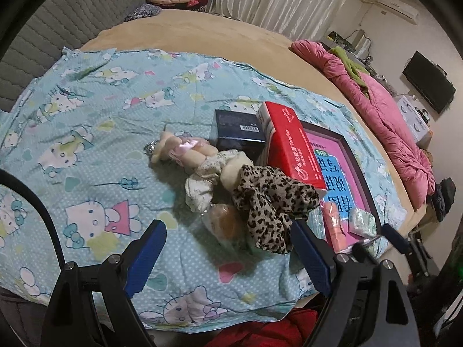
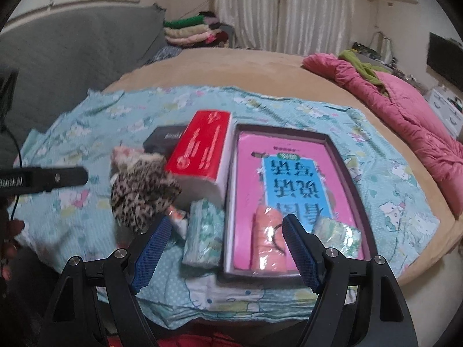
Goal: Organize soft objects
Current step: 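Grasp the leopard-print cloth with the left tool while the right grasps a slim tissue pack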
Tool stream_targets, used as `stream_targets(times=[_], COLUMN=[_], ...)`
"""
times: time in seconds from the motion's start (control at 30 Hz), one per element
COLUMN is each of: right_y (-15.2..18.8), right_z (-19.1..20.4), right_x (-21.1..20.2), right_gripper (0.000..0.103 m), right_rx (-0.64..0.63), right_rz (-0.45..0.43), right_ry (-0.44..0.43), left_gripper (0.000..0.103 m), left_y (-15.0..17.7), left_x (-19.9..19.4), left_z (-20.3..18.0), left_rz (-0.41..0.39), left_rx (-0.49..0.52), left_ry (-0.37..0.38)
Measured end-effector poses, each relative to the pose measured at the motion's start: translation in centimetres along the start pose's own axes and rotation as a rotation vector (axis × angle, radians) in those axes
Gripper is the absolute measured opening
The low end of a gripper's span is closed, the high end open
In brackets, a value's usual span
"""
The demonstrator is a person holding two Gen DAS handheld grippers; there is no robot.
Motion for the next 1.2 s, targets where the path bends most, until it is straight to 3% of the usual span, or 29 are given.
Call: stream_targets(times=[0.37,0.77,0.87,1.07,1.2], right_y=[1.4,1.6,1.5,1.4,0.9], right_z=[2.9,4.4,4.6,4.3,4.0], right_x=[3.6,6.3,7.2,8.8,9.7], right_gripper=[0.08,0.078,0.06,0.047,0.031], right_rx=[-0.138,-0.216,-0.228,-0.229,-0.226], right_rz=[0.066,0.086,0.105,0.135,0.146], right_ry=[0.052,0.111,0.118,0.131,0.11], left_gripper=[0.087,0.087,0.082,0.071,0.061], left_y=[0.4,-0.6,-0.8,-1.3,-1.5], left_x=[2.3,5.1,5.5,6.1,6.5], left_z=[0.0,-1.1,-1.3,-1.4,-1.5], left_rz=[0.038,0.068,0.069,0.075,0.084], left_rx=[-0.021,0.004,0.008,0.009,0.012], left_ry=[0.075,0.1,0.104,0.132,0.138])
Point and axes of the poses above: each gripper's, at about its wrist camera, not at the fingertips, and x roughly the way its jaws point, z to its left, y to its underside, the point moved 1 cm from there along x, roughly the way its jaws point, and after that the axes turned 7 degrees about z, right-handed, at the moved point
